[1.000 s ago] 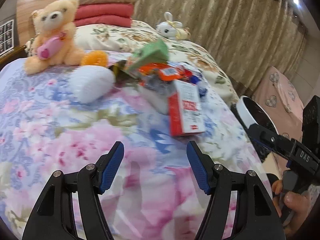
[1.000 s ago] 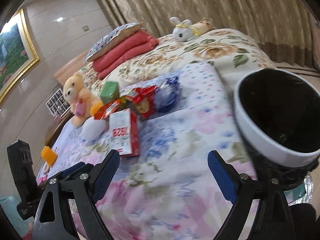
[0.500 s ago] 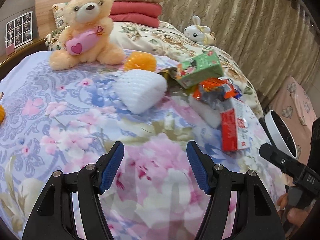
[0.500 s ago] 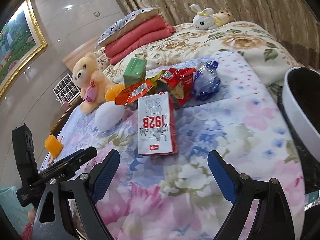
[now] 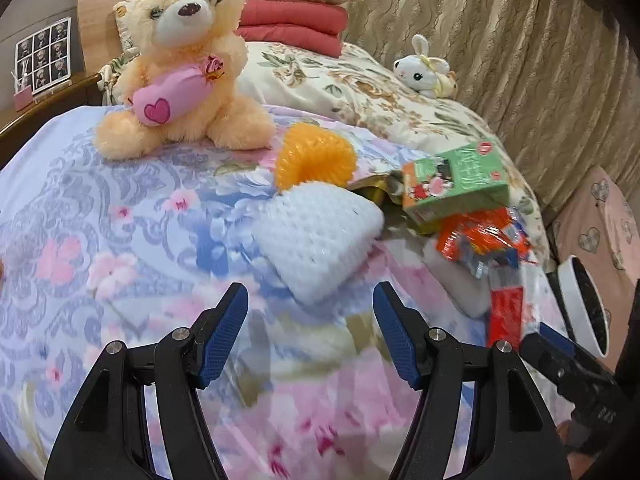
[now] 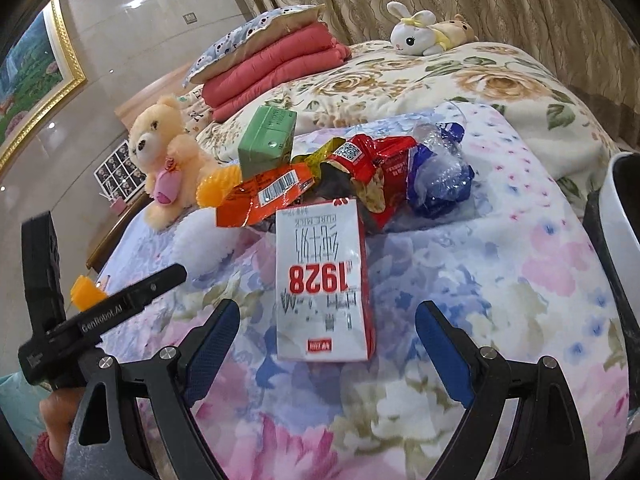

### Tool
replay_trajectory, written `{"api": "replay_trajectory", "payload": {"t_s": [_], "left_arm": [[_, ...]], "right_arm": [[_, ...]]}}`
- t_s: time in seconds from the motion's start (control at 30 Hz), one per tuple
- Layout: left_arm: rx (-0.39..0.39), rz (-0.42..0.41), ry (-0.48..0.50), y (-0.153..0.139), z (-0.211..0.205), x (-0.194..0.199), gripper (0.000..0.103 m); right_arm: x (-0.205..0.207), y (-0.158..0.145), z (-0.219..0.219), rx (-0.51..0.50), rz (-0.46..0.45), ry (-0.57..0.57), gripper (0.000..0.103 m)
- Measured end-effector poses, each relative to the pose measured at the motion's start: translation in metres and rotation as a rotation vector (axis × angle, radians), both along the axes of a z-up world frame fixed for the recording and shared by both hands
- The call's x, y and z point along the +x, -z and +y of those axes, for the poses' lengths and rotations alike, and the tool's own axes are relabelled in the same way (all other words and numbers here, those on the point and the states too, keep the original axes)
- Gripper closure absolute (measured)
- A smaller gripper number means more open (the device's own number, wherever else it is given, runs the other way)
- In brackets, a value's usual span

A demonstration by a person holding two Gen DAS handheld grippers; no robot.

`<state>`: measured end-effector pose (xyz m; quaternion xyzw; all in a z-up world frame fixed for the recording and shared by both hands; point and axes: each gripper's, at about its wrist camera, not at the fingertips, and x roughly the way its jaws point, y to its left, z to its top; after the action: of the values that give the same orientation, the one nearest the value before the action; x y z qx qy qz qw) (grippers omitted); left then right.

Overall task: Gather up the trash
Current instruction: 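Grasp the white milk carton with the right gripper while left gripper approaches foam net, then close the left gripper on the white foam net and lift it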

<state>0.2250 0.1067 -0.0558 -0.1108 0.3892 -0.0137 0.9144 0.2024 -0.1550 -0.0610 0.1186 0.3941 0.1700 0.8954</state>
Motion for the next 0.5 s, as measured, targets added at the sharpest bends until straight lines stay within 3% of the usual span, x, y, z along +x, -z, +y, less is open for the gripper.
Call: {"api": "replay_trajectory", "payload": {"t_s": [0.1,0.13,0.17,0.23,0.33,0.5], "left_arm": [[0.008,0.012,0.003,0.006,0.001,0.011,0.037],[0.011,0.016,0.005,0.008,0.000,0.014,0.043],[0.007,0.019,0.013,0.009,0.000,0.016,0.059],[-0.001,0.039,0.037,0.012,-0.003,0.020,0.081],[0.006,0.025,0.057,0.010,-0.009,0.012,0.089],[-0.012,0.016,0.094,0.009,-0.022,-0.009,0.091]], "right_arm": [[0.005,0.003,0.001,-0.009,0.011,0.003,0.022],[0.006,0.004,0.001,-0.012,0.013,0.005,0.035],[0.007,0.004,0.000,-0.012,0.018,0.005,0.050],[0.006,0.004,-0.003,-0.002,0.016,-0.001,0.052],[0.000,0.001,-0.009,0.006,0.002,-0.006,0.054],[-0.012,-0.002,-0.028,0.034,-0.007,0.005,0.054]]}}
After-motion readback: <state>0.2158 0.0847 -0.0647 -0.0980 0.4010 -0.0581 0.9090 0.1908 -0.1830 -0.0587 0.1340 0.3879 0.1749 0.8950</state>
